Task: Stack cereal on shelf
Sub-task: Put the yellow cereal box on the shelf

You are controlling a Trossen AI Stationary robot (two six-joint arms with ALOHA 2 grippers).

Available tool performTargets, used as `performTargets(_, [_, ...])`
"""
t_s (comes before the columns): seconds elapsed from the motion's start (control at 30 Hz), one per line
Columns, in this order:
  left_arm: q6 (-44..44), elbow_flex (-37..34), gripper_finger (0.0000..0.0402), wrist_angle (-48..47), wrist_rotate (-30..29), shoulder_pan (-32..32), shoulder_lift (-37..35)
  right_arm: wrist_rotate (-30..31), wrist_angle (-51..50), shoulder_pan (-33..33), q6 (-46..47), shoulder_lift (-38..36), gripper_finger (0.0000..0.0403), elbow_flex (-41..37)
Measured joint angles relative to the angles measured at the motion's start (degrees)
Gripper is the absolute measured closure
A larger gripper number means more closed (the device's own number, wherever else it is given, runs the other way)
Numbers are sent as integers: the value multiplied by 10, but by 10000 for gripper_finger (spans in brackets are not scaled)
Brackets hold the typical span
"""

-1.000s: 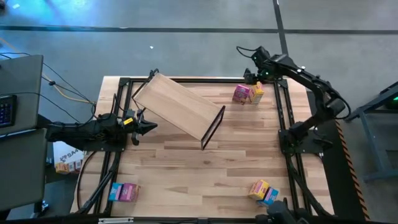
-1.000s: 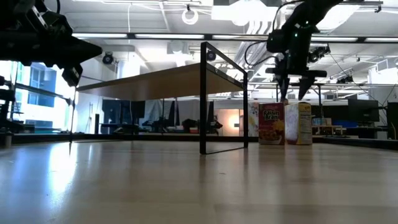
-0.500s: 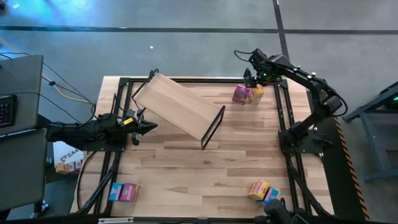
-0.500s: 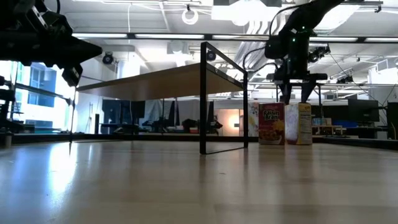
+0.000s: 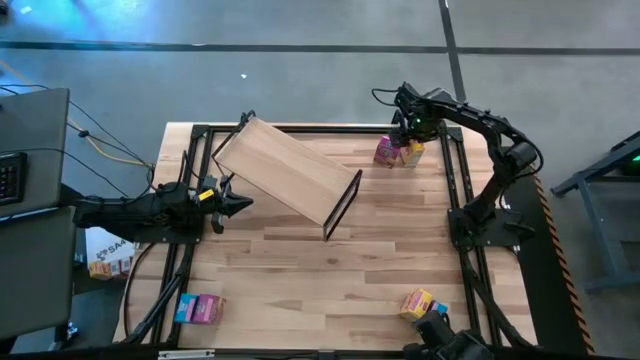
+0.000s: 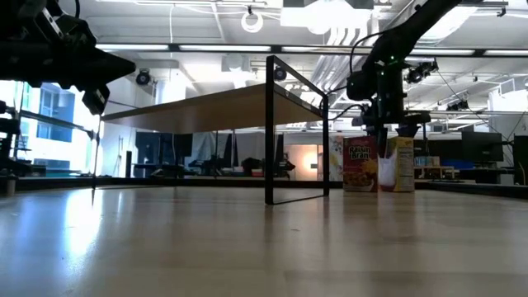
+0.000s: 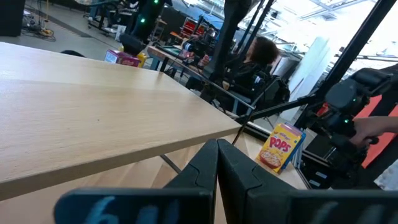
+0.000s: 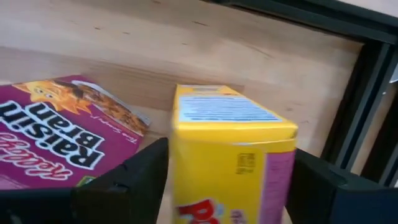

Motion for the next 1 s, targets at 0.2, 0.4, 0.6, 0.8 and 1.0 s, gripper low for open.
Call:
performTargets(0.2, [0, 0, 401, 0, 0, 0, 0, 11, -12, -3, -20, -3, 221, 0])
performTargets(0.4, [0, 0, 402, 0, 0, 0, 0, 16, -42, -20, -59, -25, 290, 2])
performTargets(0.6, [0, 0, 401, 0, 0, 0, 0, 46, -122, -38, -98, -63, 293, 86])
performTargets(0.8, [0, 0, 402, 0, 0, 0, 0, 38, -169, -23, -108, -78, 287, 277])
performTargets(1.0, [0, 0, 401, 0, 0, 0, 0, -52, -173, 88, -84, -78, 286, 422])
